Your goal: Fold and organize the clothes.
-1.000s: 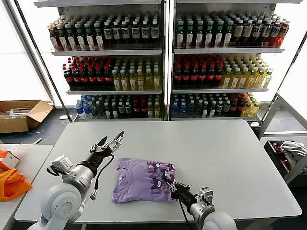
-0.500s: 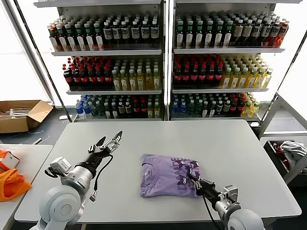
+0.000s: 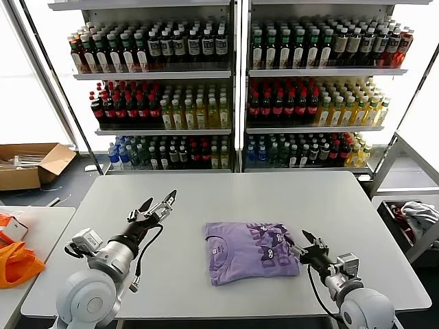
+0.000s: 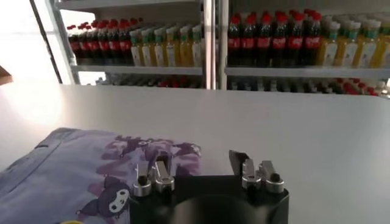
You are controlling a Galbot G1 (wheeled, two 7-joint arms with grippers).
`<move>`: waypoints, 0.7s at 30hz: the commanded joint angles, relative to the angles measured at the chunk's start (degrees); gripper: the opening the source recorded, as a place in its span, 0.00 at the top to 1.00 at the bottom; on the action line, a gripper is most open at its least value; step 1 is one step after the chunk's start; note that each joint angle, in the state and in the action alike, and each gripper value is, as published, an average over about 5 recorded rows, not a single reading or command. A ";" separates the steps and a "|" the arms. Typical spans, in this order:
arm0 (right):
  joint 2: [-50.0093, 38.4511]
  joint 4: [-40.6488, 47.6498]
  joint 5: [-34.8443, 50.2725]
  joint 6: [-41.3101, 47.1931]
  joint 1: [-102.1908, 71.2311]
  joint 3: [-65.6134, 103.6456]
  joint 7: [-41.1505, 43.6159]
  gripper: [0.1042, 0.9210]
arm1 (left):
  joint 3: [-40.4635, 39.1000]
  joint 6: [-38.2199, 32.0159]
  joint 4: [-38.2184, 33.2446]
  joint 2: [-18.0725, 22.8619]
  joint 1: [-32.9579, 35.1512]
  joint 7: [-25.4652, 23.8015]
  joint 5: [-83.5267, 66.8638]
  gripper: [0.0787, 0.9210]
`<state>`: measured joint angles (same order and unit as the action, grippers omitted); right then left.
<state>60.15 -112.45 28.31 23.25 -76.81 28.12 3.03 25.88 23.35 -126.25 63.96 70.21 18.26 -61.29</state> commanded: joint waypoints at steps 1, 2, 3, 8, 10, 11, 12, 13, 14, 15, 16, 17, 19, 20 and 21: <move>2.16 -8.52 -4.89 -4.57 -0.13 1.85 -2.70 0.29 | 2.72 -0.21 -0.94 -0.13 2.80 -2.46 1.71 0.12; 2.57 -8.84 -5.58 -5.39 1.19 -0.75 -3.20 0.25 | 3.18 -0.28 -0.95 -0.17 3.25 -2.95 2.13 0.12; 2.99 -8.93 -6.18 -5.96 2.58 -3.48 -3.81 0.22 | 3.61 -0.34 -1.01 -0.21 3.72 -3.36 2.49 0.12; 6.30 -5.26 -8.25 -7.23 9.92 -18.80 -8.93 0.13 | 4.62 -0.48 -2.13 -0.18 6.08 -3.73 3.42 0.12; 8.19 -2.24 -9.19 -6.57 11.39 -22.99 -11.34 0.12 | 4.77 -0.66 -2.73 0.05 7.38 -3.83 4.29 0.12; 9.10 -0.61 -9.52 -5.90 11.80 -24.81 -12.39 0.12 | 4.83 -0.75 -3.05 0.21 7.97 -3.88 4.74 0.12; 9.77 0.75 -9.42 -4.56 11.75 -25.96 -13.09 0.12 | 4.86 -0.85 -3.44 0.43 8.61 -3.89 5.09 0.12; 10.21 1.89 -9.23 -2.89 11.42 -26.63 -13.55 0.12 | 4.91 -0.94 -3.90 0.71 9.40 -3.89 5.33 0.12; 10.46 2.71 -8.95 -0.84 10.93 -27.05 -13.82 0.12 | 4.97 -1.01 -4.33 0.99 10.14 -3.88 5.50 0.12; 10.52 3.49 -8.71 1.33 10.44 -27.34 -14.19 0.12 | 5.05 -1.08 -4.68 1.27 10.76 -3.88 5.54 0.12; 10.50 4.23 -8.64 3.61 9.96 -27.58 -14.68 0.12 | 5.20 -1.16 -4.95 1.60 11.45 -3.88 5.58 0.12; 10.39 4.93 -8.91 5.72 9.58 -27.75 -15.24 0.12 | 5.37 -1.24 -5.08 1.90 11.99 -3.89 5.63 0.12; 9.84 6.11 -9.33 8.56 9.05 -28.03 -15.79 0.12 | 5.83 -1.40 -5.01 2.32 12.56 -3.93 5.74 0.12; 9.49 6.50 -9.45 9.33 8.90 -28.10 -15.64 0.12 | 6.10 -1.46 -4.92 2.48 12.75 -3.96 5.74 0.12; 9.18 6.72 -9.47 9.80 8.86 -28.13 -15.45 0.12 | 6.33 -1.51 -4.82 2.59 12.83 -4.03 5.70 0.12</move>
<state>67.39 -111.95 20.62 22.62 -69.68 9.36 -7.50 30.81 22.02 -129.79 65.37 78.69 14.92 -56.89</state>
